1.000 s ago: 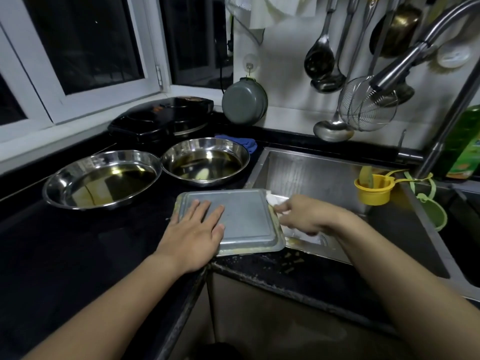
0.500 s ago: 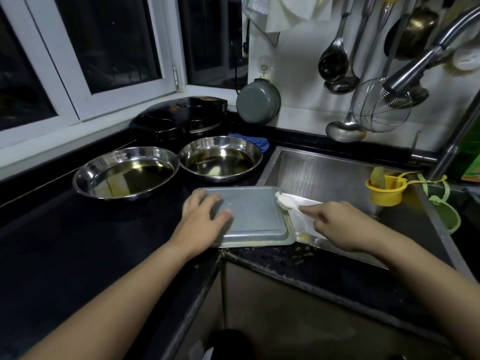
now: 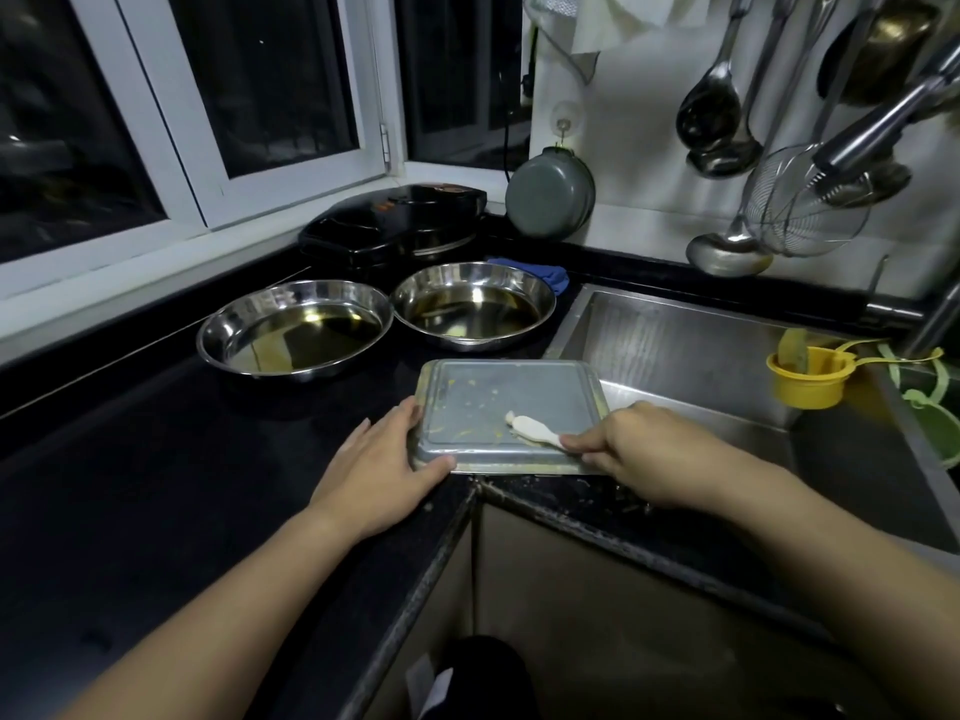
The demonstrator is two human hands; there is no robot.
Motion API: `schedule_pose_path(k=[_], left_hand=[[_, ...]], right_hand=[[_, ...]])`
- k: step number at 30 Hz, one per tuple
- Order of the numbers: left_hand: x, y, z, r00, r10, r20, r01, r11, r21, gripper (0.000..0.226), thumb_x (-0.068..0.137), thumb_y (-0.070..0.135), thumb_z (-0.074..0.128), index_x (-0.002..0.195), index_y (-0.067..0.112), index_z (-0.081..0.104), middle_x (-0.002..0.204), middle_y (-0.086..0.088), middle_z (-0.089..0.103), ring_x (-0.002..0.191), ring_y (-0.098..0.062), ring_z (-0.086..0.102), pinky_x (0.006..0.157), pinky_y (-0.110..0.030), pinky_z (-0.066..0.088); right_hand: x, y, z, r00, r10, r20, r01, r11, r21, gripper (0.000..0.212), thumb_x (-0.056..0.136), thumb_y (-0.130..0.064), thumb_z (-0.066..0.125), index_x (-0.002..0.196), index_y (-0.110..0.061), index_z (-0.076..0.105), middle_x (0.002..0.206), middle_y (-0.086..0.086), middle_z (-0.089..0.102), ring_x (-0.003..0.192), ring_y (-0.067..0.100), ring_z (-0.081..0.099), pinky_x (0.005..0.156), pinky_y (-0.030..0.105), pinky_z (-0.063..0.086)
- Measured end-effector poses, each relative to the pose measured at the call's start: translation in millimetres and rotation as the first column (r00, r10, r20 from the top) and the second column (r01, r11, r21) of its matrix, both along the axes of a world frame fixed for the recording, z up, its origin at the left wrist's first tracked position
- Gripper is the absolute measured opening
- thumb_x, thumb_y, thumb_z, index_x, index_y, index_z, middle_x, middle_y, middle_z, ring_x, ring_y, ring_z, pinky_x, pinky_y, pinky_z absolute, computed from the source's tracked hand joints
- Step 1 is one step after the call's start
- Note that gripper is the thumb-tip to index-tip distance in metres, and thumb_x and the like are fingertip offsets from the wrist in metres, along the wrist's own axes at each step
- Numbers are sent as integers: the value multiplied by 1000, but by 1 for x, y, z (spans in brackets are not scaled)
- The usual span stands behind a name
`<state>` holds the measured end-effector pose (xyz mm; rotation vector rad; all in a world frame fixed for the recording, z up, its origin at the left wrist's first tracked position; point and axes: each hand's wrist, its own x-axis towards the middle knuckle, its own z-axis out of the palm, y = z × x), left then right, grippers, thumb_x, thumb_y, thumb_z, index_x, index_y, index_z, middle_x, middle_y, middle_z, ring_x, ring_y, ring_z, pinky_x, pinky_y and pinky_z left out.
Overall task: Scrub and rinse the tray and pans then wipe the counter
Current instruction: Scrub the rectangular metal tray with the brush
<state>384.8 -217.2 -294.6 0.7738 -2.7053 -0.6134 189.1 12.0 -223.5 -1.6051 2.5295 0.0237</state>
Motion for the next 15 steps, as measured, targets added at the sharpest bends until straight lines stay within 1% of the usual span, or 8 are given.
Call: schedule_pose_path(k=[2, 3, 6, 8, 11, 12, 13, 15], left_hand=[[0, 0, 0, 1000, 8, 2, -8, 1000, -20, 93, 93, 67, 53, 163, 24, 11, 163, 18, 32, 149, -4, 29, 127, -31, 8], [-1, -1, -1, 1000, 8, -3, -8, 1000, -30, 92, 93, 67, 53, 163, 24, 11, 162, 17, 33, 149, -4, 30, 127, -32, 9], [-3, 1, -2, 1000, 5, -5, -5, 999, -47, 84, 94, 65, 51, 160, 26, 18, 160, 12, 38, 148, -6, 32, 127, -34, 9], [-4, 2, -3, 1000, 5, -5, -5, 998, -59, 79, 95, 64, 50, 158, 28, 20, 160, 9, 37, 149, -7, 29, 127, -35, 8], [-4, 1, -4, 1000, -1, 4, 1, 998, -70, 79, 96, 65, 48, 159, 29, 18, 165, 9, 31, 153, -7, 20, 128, -36, 7], [-4, 1, -5, 1000, -3, 11, 4, 997, -73, 80, 96, 66, 47, 160, 29, 16, 166, 9, 29, 154, -6, 18, 128, -36, 6], [-4, 0, -6, 1000, -3, 17, 4, 997, -75, 81, 96, 67, 46, 161, 29, 15, 166, 9, 28, 155, -6, 15, 128, -36, 6], [-5, -1, -7, 1000, 2, 20, 0, 996, -88, 82, 96, 68, 44, 161, 29, 14, 167, 8, 26, 155, -6, 14, 128, -36, 6]], right_hand=[[-11, 13, 10, 998, -32, -47, 34, 999, 42, 34, 101, -46, 50, 133, -55, 56, 122, -6, 68, 102, 19, 62, 79, 31, 46], [-20, 22, 14, 995, -72, -62, 75, 996, 56, 33, 101, -42, 53, 132, -55, 57, 120, -9, 69, 99, 17, 63, 77, 30, 46], [-38, 44, 14, 981, -176, -81, 180, 983, 44, 43, 100, -23, 57, 129, -55, 60, 115, -16, 70, 101, 12, 65, 81, 28, 50], [-36, 36, 7, 987, -139, -76, 139, 990, 0, 42, 99, -24, 60, 128, -53, 61, 116, -16, 70, 103, 13, 64, 79, 26, 48], [-27, 15, -9, 998, -7, -56, 2, 996, -86, 32, 99, -41, 60, 129, -52, 62, 113, -11, 68, 106, 18, 62, 79, 28, 43], [-28, 14, -11, 999, 2, -53, -8, 993, -114, 31, 99, -42, 60, 128, -53, 62, 112, -12, 67, 106, 18, 62, 79, 28, 43], [-32, 18, -12, 999, -8, -50, 2, 992, -124, 32, 98, -39, 62, 126, -53, 63, 110, -13, 67, 105, 17, 62, 80, 28, 45], [-44, 34, -12, 998, -53, -39, 48, 992, -116, 38, 95, -27, 66, 123, -52, 65, 108, -15, 69, 102, 16, 64, 84, 33, 51]])
